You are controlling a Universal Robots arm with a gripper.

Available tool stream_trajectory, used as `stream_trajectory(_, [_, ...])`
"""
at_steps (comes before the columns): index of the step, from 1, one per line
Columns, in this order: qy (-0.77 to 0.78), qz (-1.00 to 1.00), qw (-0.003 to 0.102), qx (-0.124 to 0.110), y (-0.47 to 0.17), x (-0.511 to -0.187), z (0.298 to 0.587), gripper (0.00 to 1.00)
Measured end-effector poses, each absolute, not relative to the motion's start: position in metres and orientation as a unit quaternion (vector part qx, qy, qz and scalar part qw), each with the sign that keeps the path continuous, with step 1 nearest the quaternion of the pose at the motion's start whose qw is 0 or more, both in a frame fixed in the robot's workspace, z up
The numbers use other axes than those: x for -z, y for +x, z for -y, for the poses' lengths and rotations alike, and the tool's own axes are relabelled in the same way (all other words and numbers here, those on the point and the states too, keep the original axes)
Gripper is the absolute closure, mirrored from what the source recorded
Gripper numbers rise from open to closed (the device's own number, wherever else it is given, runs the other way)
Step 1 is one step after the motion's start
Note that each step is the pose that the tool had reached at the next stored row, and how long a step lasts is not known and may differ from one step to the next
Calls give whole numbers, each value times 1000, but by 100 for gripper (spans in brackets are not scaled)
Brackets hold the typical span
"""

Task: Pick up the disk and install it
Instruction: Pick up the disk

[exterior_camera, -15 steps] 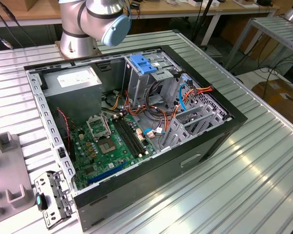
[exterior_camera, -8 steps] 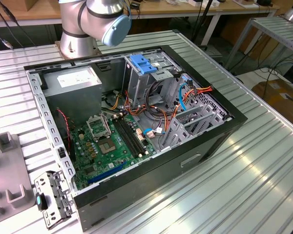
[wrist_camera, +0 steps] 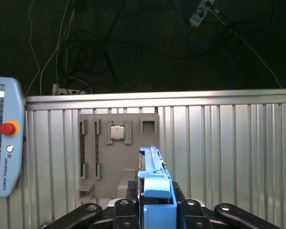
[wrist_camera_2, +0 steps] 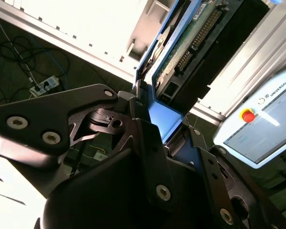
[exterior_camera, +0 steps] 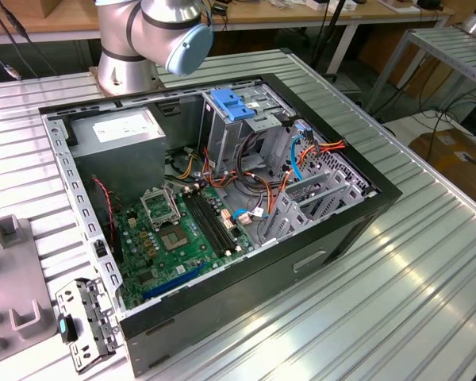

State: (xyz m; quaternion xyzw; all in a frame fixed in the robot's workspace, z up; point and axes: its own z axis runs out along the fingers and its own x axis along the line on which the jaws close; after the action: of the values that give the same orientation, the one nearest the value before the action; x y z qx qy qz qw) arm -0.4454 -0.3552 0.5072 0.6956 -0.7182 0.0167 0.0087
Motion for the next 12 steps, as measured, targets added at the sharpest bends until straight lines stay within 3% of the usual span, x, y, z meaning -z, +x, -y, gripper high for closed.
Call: stream_trajectory(12, [696, 718, 9, -17, -433, -507, 355, 63])
